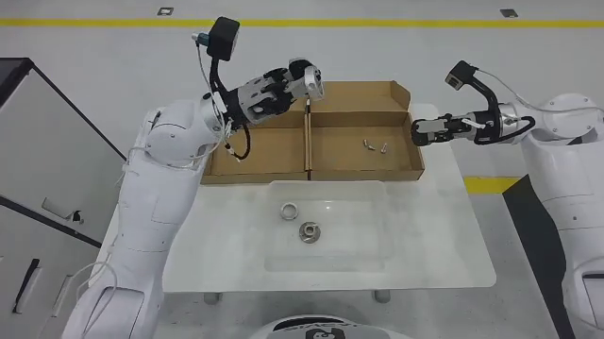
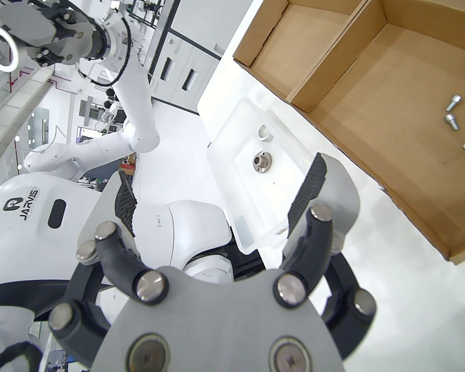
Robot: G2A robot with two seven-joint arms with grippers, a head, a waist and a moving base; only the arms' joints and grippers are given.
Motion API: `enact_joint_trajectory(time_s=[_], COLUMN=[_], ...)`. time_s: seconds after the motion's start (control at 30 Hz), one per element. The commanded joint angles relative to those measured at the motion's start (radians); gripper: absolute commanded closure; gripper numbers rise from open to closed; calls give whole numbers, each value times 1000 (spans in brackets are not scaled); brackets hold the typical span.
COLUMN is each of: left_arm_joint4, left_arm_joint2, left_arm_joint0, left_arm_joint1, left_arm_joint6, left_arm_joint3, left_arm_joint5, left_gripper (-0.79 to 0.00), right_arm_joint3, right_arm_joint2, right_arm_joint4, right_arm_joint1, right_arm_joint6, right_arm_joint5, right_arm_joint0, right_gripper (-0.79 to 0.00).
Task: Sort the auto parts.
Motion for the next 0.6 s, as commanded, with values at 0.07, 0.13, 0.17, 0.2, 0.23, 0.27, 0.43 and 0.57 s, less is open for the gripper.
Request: enact_joint_trajectory(time_s=[0.07, 0.13, 0.17, 0.2, 0.23, 0.27, 0.43, 0.57], left_arm_joint4=[135, 177, 199, 231, 253, 270, 372, 445], left_arm_joint2=[3, 6, 6, 4, 5, 4, 4, 26], left_arm_joint0=[1, 4, 5, 4, 7, 7, 6, -15], left_arm_joint1=[8, 12, 15, 18, 21, 23, 36, 42], left_arm_joint6=[-22, -41, -53, -65, -77, -84, -130, -168], left_arm_joint3=[11, 16, 18, 19, 23, 24, 38, 71], left_arm_joint5=[47, 68, 80, 88, 99, 109, 149, 167], left_gripper=[0, 0, 0, 0, 0, 0, 0, 0], right_arm_joint3=[0, 0, 0, 0, 0, 0, 0, 0], right_arm_joint2=[0, 0, 0, 0, 0, 0, 0, 0], right_arm_joint4=[0, 0, 0, 0, 0, 0, 0, 0], right_arm_joint1=[0, 0, 0, 0, 0, 0, 0, 0], right_arm_joint6=[0, 0, 0, 0, 0, 0, 0, 0], right_arm_joint5=[0, 0, 0, 0, 0, 0, 0, 0], right_arm_joint0=[0, 0, 0, 0, 0, 0, 0, 0], right_gripper=[-785, -785, -785, -785, -785, -785, -785, -785])
